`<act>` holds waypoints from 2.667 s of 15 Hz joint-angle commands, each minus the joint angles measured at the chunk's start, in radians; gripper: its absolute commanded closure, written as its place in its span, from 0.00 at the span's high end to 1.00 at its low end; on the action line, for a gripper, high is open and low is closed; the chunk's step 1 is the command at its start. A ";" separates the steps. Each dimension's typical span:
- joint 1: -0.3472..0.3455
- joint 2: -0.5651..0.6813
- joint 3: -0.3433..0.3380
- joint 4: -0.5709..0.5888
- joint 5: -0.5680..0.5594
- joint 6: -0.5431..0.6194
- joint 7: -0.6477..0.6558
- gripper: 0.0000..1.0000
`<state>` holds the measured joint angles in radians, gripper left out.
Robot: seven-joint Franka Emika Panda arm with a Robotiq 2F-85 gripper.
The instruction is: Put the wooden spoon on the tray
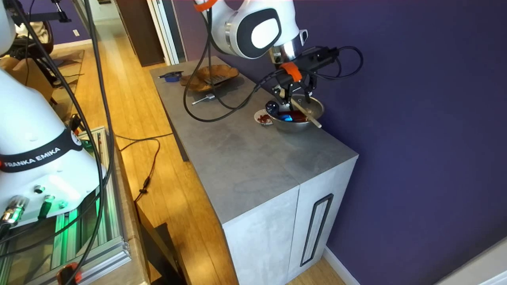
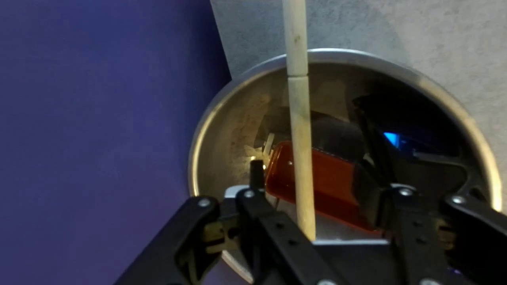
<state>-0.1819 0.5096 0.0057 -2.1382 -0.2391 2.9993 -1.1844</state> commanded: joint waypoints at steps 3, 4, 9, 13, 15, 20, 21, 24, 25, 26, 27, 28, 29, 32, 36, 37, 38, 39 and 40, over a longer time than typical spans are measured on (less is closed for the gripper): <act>0.037 0.080 -0.043 0.073 -0.045 0.038 0.048 0.21; 0.039 0.091 -0.043 0.083 -0.044 0.033 0.050 0.19; 0.056 0.095 -0.058 0.096 -0.052 0.039 0.069 0.01; 0.043 -0.046 -0.048 -0.041 -0.087 0.080 0.054 0.03; -0.013 -0.120 0.031 -0.129 -0.103 0.130 -0.004 0.03; -0.039 -0.218 0.271 -0.212 -0.071 0.102 -0.070 0.03; -0.022 -0.230 0.307 -0.210 -0.071 0.062 -0.066 0.03; 0.081 -0.221 0.377 -0.149 -0.075 -0.118 -0.035 0.03; 0.100 -0.202 0.413 -0.129 -0.061 -0.180 -0.043 0.03; 0.122 -0.179 0.442 -0.104 -0.047 -0.236 -0.048 0.03; 0.186 -0.159 0.428 -0.083 0.008 -0.276 -0.082 0.03; 0.201 -0.138 0.453 -0.062 0.048 -0.314 -0.102 0.03; 0.215 -0.190 0.395 -0.117 0.015 -0.245 -0.067 0.03; 0.254 -0.179 0.384 -0.108 0.024 -0.255 -0.059 0.13; 0.297 -0.143 0.341 -0.097 -0.012 -0.200 0.013 0.03; 0.326 -0.117 0.337 -0.080 -0.020 -0.177 0.034 0.03; 0.346 -0.100 0.340 -0.074 -0.021 -0.163 0.039 0.03; 0.376 -0.091 0.330 -0.072 -0.035 -0.155 0.062 0.03; 0.398 -0.085 0.332 -0.072 -0.038 -0.145 0.078 0.03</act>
<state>0.1415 0.3848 0.3602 -2.2372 -0.2441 2.8225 -1.1690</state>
